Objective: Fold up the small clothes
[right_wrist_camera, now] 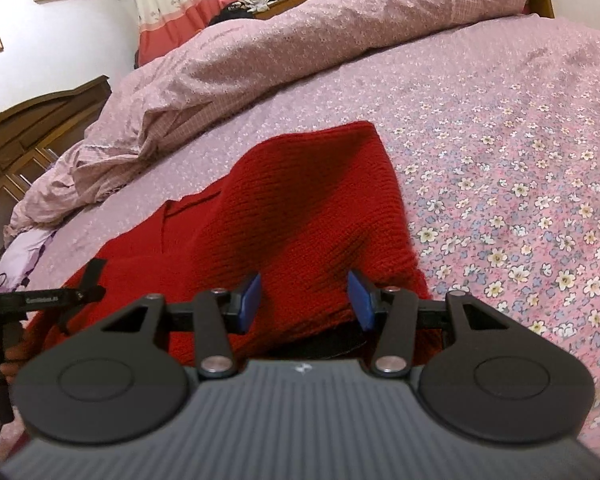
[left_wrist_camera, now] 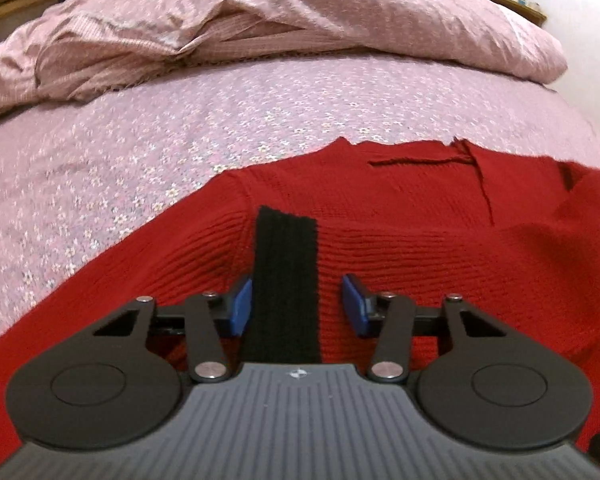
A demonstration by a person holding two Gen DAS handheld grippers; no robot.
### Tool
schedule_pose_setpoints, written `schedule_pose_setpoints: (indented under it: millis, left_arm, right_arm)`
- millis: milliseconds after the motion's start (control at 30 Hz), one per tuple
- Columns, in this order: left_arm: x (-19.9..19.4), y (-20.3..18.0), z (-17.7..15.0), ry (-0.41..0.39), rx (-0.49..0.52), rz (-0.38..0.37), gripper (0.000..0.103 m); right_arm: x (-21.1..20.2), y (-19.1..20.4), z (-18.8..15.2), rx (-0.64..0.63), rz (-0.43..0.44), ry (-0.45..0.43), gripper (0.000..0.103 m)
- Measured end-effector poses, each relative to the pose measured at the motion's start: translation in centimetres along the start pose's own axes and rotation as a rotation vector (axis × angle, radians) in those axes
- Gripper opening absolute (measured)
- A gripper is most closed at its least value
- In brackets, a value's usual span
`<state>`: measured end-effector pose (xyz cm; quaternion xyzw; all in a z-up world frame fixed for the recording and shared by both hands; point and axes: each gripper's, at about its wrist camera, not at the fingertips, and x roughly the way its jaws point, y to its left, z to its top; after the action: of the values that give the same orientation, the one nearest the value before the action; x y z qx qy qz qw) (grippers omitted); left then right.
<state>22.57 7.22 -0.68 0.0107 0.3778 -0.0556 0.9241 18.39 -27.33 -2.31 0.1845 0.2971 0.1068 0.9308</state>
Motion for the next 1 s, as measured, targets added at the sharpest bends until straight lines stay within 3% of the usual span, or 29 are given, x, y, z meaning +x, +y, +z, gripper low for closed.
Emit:
schedule_pose_setpoints:
  millis: [367,433,500,633,733,800,867,1000]
  left_arm:
    - [1.6,0.6,0.6,-0.010,-0.035,-0.026,0.060]
    - [1.2,0.2,0.6,-0.017,-0.019,-0.013,0.053]
    - [0.5,-0.4,0.7,-0.038,0.010,-0.017,0.016]
    - [-1.7,-1.4,1.7,-0.123,0.028,-0.017,0.014]
    - [-3.2,-1.1,3.1,-0.196,-0.025,-0.019,0.014]
    - [-3.3,-1.0,3.9,-0.224,-0.029,0.023,0.014]
    - [-2.9,-1.1,4.3,-0.232,-0.027,0.082,0.014]
    - [-2.2,-0.8,3.9,-0.206,-0.068,0.100,0.014]
  right_arm:
    - [-1.2,0.1,0.7,0.005,0.011,0.014,0.050]
    - [-1.3,0.2,0.8,0.006,0.012,0.016,0.050]
    - [-1.4,0.3,1.0,0.002,0.010,0.018,0.050]
    - [-2.3,0.7,1.9,-0.014,0.016,-0.010,0.051]
    - [-3.1,0.9,3.1,-0.043,0.004,-0.067,0.051]
    - [-2.7,0.7,4.0,-0.060,-0.030,-0.080,0.051]
    - [-1.6,0.1,4.7,-0.068,-0.082,-0.087,0.051]
    - [2.0,-1.2,5.4,-0.077,-0.175,-0.025,0.051]
